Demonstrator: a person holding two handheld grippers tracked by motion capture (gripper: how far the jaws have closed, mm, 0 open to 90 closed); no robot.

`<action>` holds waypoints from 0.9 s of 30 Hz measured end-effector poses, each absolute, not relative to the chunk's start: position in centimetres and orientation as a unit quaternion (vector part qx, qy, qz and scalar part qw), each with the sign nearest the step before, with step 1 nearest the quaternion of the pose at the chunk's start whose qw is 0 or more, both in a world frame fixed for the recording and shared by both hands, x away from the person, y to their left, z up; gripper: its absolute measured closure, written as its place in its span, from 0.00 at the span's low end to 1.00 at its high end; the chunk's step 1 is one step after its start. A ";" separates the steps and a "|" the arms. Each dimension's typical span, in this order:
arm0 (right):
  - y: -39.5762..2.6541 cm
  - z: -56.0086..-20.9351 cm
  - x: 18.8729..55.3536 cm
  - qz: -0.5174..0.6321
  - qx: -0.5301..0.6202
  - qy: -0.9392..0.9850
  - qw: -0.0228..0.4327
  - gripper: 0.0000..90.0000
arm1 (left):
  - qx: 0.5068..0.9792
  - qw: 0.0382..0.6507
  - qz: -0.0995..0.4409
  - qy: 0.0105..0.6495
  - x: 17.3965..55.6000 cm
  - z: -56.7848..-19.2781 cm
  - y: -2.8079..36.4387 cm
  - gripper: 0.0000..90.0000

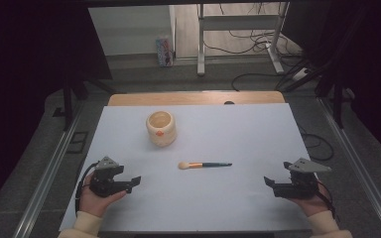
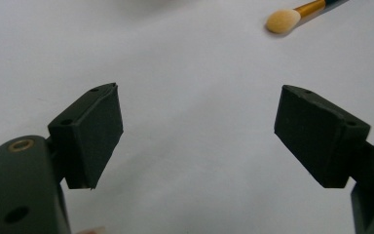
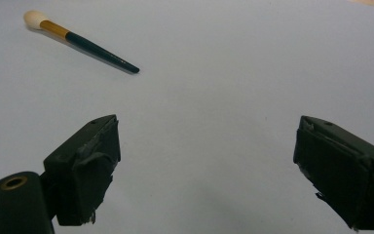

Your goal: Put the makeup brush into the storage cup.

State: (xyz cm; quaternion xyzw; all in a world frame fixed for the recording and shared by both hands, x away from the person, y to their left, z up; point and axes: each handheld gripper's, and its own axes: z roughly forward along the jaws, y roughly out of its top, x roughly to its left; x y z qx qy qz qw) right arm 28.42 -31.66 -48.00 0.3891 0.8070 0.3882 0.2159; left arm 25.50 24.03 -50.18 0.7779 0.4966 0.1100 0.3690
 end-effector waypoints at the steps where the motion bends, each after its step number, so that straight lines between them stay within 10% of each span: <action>1: -31.6 -48.1 28.5 0.387 0.389 0.807 0.216 0.12 | 0.779 0.368 0.110 0.497 25.6 -50.2 24.0 0.21; 27: -31.2 -48.1 28.2 0.360 0.388 0.824 0.202 0.12 | 0.792 0.362 0.113 0.478 25.2 -50.1 23.1 0.21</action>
